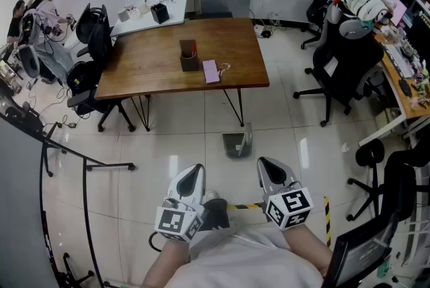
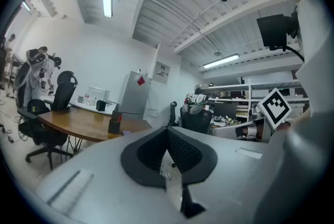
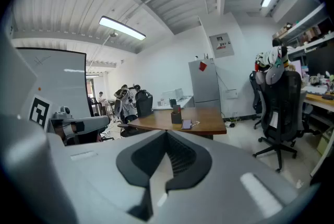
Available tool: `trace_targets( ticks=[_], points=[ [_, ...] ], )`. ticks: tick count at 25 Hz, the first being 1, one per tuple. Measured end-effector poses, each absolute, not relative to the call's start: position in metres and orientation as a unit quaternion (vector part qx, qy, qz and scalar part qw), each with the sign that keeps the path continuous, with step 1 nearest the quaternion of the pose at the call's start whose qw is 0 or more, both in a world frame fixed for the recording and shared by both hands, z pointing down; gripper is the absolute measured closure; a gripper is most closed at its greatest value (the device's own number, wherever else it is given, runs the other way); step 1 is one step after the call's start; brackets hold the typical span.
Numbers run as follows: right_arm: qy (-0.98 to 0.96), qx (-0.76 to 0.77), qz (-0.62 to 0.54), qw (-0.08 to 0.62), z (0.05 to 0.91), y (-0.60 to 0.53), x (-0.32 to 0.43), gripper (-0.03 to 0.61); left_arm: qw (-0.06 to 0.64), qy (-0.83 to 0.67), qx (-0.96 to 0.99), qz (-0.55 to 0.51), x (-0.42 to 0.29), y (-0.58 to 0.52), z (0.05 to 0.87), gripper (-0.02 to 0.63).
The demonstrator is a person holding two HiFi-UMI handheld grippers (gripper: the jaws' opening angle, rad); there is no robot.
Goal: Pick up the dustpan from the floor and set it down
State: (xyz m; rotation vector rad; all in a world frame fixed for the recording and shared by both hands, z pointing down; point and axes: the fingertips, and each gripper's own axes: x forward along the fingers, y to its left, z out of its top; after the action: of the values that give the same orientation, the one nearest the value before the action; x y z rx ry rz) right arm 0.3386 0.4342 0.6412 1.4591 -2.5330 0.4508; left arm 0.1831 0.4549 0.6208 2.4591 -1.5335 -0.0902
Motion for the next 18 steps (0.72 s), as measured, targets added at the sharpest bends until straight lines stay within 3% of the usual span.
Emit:
trace_targets(
  ticks=[13, 18],
  points=[
    [-0.811, 0.546, 0.18, 0.108, 0.671, 0.245, 0.304, 0.576, 0.132, -0.488, 0.862, -0.027, 0.125, 0.257, 0.631, 0.598],
    [-0.806, 0.521, 0.22, 0.176, 0.715, 0.231, 0.301, 0.575, 0.131, -0.474, 0.871, 0.0, 0.125, 0.226, 0.648, 0.598]
  ],
)
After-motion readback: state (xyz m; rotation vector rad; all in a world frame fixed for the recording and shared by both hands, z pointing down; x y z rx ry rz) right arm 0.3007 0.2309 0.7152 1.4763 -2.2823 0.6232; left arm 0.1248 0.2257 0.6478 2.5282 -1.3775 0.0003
